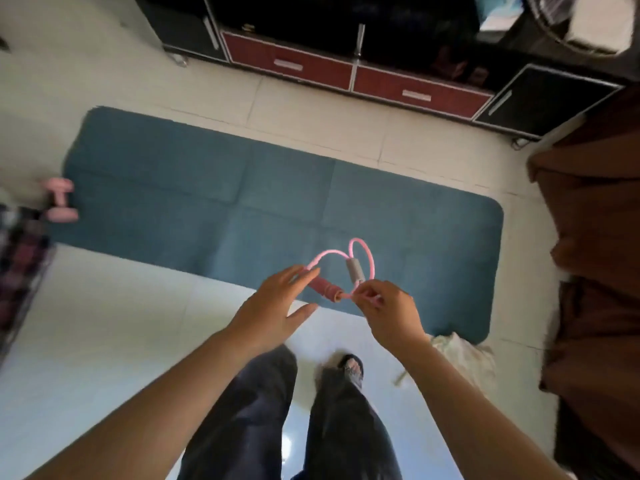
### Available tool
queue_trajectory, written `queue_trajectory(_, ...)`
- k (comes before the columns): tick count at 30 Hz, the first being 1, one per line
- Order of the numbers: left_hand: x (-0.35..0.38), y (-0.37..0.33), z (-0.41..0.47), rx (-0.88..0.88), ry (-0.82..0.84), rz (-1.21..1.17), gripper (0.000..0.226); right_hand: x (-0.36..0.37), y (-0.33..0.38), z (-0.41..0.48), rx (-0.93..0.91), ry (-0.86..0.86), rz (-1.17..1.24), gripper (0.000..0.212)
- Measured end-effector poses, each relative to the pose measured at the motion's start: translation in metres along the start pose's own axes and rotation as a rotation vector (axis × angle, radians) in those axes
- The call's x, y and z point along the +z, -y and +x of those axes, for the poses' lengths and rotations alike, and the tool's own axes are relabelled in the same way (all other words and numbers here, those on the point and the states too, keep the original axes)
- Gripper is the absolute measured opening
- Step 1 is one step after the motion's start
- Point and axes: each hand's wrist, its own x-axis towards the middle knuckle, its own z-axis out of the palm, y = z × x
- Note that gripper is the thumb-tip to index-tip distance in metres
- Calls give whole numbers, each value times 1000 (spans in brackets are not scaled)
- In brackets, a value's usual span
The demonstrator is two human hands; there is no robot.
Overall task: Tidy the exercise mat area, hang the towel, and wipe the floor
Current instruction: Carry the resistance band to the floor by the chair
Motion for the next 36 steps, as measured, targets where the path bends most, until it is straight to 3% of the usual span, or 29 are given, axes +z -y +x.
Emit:
queue_trajectory(4,-59,-49,-76,-52,-192,1,58,-41,74,-52,-123,-23,78,2)
queue_trajectory(8,-89,-74,-126,-129,-369,-82,52,-61,121,-85,-242,77,108,15)
queue_trajectory(14,-99,-67,-187,-288,-450,-186,51,-54,170,-110,-473,234,-284,8)
queue_trajectory(19,-112,-24,-246,-410,-521,-247,51,-17,225,-128,-521,354,-423,7)
queue_trajectory(23,-139,29,-291,-459,-558,-276,51,40,279,-141,-490,423,-351,20)
queue_trajectory(30,-211,133,-354,-505,-529,-151,53,155,383,-157,-532,463,-276,20)
queue_trajectory(36,-259,198,-369,-478,-583,-181,48,214,453,-146,-598,474,-284,24)
